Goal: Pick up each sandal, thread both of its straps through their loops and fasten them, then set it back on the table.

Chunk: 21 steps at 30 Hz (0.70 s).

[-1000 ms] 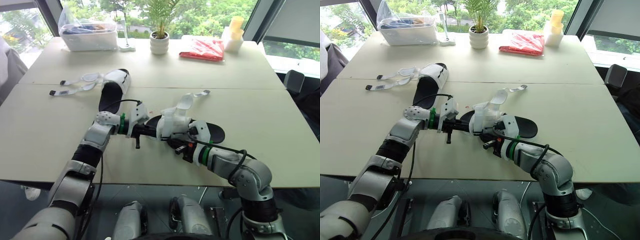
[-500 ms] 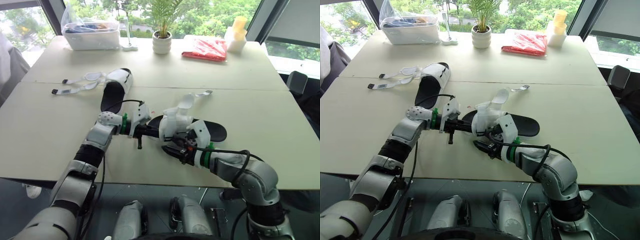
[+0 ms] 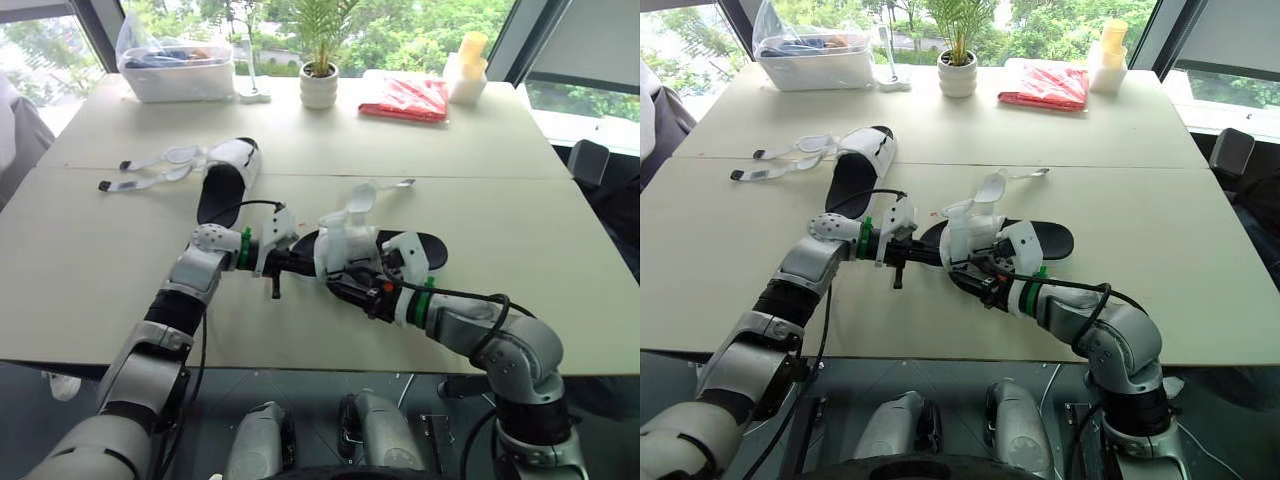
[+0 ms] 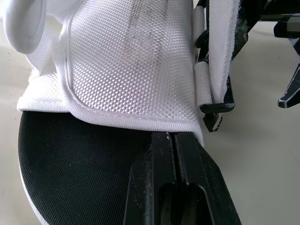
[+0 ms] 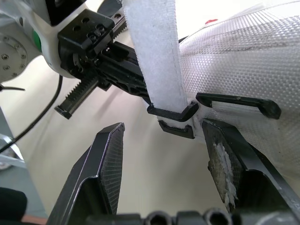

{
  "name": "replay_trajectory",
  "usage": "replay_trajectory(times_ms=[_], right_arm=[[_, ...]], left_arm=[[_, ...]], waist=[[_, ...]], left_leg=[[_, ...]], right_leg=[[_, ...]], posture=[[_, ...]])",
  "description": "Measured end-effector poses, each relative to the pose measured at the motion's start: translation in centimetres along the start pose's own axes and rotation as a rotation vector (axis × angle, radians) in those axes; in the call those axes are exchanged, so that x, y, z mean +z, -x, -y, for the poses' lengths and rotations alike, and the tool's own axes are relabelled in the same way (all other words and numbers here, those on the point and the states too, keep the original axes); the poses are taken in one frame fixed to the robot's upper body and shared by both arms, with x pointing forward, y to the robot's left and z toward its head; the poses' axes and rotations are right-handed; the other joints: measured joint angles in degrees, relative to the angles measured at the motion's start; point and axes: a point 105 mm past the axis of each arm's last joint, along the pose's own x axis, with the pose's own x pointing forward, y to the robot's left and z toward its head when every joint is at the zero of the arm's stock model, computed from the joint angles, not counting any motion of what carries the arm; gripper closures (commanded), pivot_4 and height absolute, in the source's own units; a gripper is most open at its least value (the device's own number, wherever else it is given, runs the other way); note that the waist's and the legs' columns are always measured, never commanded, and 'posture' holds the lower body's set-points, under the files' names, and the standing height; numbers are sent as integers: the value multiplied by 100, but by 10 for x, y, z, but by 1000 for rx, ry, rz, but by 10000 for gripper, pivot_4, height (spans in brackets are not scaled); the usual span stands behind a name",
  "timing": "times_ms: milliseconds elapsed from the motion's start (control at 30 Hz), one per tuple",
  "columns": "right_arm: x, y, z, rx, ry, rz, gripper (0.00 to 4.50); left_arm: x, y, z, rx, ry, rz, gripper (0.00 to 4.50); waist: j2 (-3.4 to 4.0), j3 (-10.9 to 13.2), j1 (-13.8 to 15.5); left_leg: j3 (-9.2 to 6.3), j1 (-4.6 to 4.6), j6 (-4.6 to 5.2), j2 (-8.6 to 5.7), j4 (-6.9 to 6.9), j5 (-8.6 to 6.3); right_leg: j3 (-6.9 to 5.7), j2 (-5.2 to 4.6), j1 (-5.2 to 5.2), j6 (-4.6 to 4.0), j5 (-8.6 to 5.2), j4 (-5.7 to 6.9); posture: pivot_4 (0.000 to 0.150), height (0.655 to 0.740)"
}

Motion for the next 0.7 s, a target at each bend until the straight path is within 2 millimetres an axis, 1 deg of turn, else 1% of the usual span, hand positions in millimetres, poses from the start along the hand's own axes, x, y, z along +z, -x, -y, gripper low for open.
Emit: replay_trajectory(times_ms=[167,233,333,700], right_arm=[[0,-4,2,24,-10,11,17302],[0,-5,2,32,-15,13,22344],[-2,-6,6,25,-25,9,22344],[-3,-10,4,48,-50,20,22344]], left_arm=[[-1,2,-1,8,0,-4,45000],[-1,3,-1,8,0,-6,45000],[-1,4,-1,9,0,-6,45000],[-2,7,-3,16,2,-12,45000]], waist=[[0,-1,-36],[0,-1,-56],[0,-1,-77],[1,-2,-127]], left_leg=[[0,5,-5,1,-1,3],[0,6,-5,2,-1,3],[0,6,-5,2,-1,3],[0,12,-11,4,-1,6]], right_leg=[[2,2,2,0,0,3],[2,2,4,-1,0,3],[2,1,5,-1,0,3],[2,1,7,-2,1,7]], posture=[[1500,7288],[1500,7288],[1500,7288],[1500,7288]])
